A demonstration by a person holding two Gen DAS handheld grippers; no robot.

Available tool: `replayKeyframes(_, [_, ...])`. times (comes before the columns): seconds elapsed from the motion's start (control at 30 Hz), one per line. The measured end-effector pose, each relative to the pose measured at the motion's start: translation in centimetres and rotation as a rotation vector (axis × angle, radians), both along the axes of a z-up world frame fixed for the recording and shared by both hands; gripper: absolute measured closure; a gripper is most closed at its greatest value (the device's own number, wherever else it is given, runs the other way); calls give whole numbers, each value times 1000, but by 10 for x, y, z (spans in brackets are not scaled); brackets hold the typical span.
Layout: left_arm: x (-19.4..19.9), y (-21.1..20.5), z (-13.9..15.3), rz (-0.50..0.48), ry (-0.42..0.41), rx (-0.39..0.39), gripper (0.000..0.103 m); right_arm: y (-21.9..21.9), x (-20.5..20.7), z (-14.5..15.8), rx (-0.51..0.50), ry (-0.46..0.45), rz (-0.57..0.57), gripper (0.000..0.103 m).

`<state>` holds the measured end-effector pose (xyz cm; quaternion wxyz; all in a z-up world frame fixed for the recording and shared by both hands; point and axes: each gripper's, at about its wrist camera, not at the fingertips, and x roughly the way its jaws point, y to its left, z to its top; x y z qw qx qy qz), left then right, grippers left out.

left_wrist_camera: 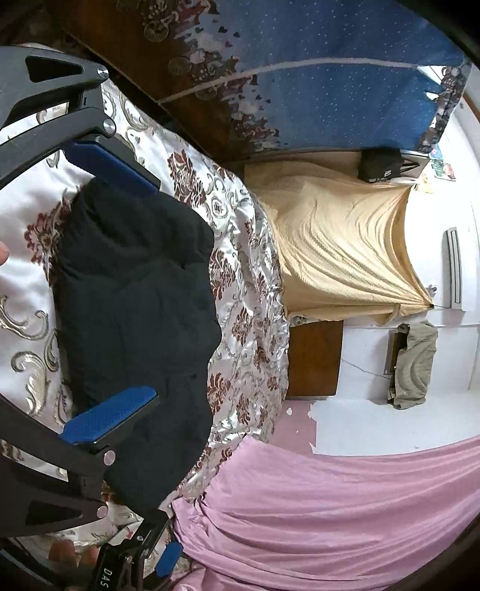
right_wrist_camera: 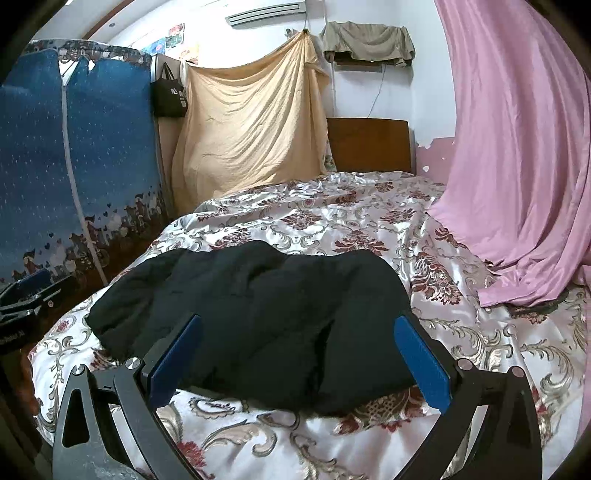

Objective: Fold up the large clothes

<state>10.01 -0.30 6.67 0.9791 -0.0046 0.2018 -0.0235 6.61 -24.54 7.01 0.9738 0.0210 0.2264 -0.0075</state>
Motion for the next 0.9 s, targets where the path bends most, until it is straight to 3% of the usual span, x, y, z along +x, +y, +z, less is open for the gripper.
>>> replayKeyframes(0.47, [-42, 16, -16, 51, -50, 12, 0, 29, -33, -12, -24, -5, -1, 1])
replayKeyframes(0.9, [-68, 18, -27, 58, -114, 39, 0, 43, -64, -20, -14, -70, -14, 1])
